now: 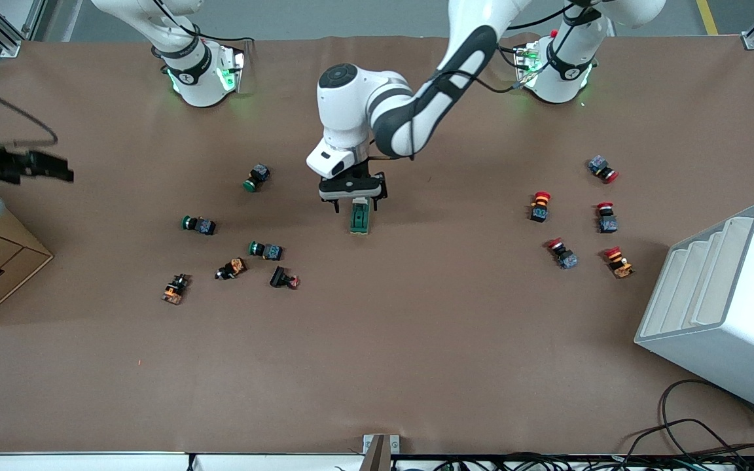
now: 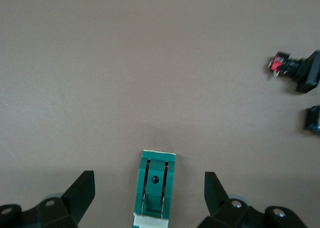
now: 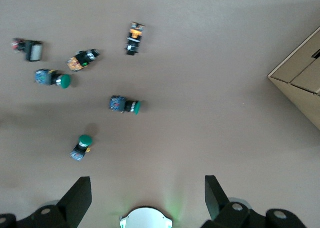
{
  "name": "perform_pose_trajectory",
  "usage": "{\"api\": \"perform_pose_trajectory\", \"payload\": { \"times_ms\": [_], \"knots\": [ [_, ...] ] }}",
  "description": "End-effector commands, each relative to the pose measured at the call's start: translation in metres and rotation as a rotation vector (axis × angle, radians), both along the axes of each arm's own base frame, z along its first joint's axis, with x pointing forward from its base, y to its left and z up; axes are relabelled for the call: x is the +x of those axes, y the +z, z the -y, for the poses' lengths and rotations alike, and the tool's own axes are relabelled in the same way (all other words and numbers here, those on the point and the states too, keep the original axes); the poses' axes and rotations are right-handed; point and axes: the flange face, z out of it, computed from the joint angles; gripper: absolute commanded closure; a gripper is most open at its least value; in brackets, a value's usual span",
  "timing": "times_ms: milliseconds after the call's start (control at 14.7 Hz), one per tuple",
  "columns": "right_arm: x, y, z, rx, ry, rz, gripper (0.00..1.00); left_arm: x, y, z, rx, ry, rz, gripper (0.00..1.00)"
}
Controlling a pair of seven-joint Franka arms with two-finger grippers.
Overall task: Close load switch with both arms
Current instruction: 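Hold the switch with the left gripper while the right gripper approaches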
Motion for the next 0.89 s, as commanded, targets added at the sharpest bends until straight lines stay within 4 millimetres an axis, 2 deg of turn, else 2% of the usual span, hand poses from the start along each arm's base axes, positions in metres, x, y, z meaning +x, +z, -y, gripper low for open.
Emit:
{"api": "perform_pose_trajectory", "payload": {
  "times_ms": [0,68,205,273,409,545,614,682,818],
  "knots": [
    [0.008,0.003,0.007,-0.015,0.001,0.013,0.00,-0.033,-0.033,-0.008,0.030,-0.035,0.068,0.03],
    [0.010,0.003,-0.005,-0.030,-0.019,0.011,0.00,-0.048,-0.043,-0.007,0.024,-0.052,0.087,0.03],
    [0.010,0.004,-0.033,-0.078,-0.195,0.007,0.00,-0.072,-0.058,-0.007,0.015,-0.065,0.148,0.03],
    [0.010,0.003,-0.056,-0.106,-0.277,0.006,0.00,-0.081,-0.064,-0.008,0.012,-0.068,0.167,0.03],
    [0.008,0.000,-0.116,-0.163,-0.450,0.016,0.00,-0.105,-0.080,-0.010,0.026,-0.117,0.209,0.03],
    [0.004,-0.008,-0.179,-0.180,-0.614,0.026,0.00,-0.115,-0.096,-0.023,0.040,-0.156,0.268,0.03],
    [0.001,-0.013,-0.201,-0.181,-0.706,0.021,0.00,-0.117,-0.101,-0.025,0.030,-0.167,0.301,0.03],
    [-0.001,-0.019,-0.229,-0.186,-0.805,0.023,0.00,-0.119,-0.111,-0.027,0.019,-0.169,0.327,0.03],
    [-0.010,-0.041,-0.285,-0.209,-0.897,0.042,0.00,-0.132,-0.125,-0.026,-0.024,-0.164,0.373,0.03]
  ]
}}
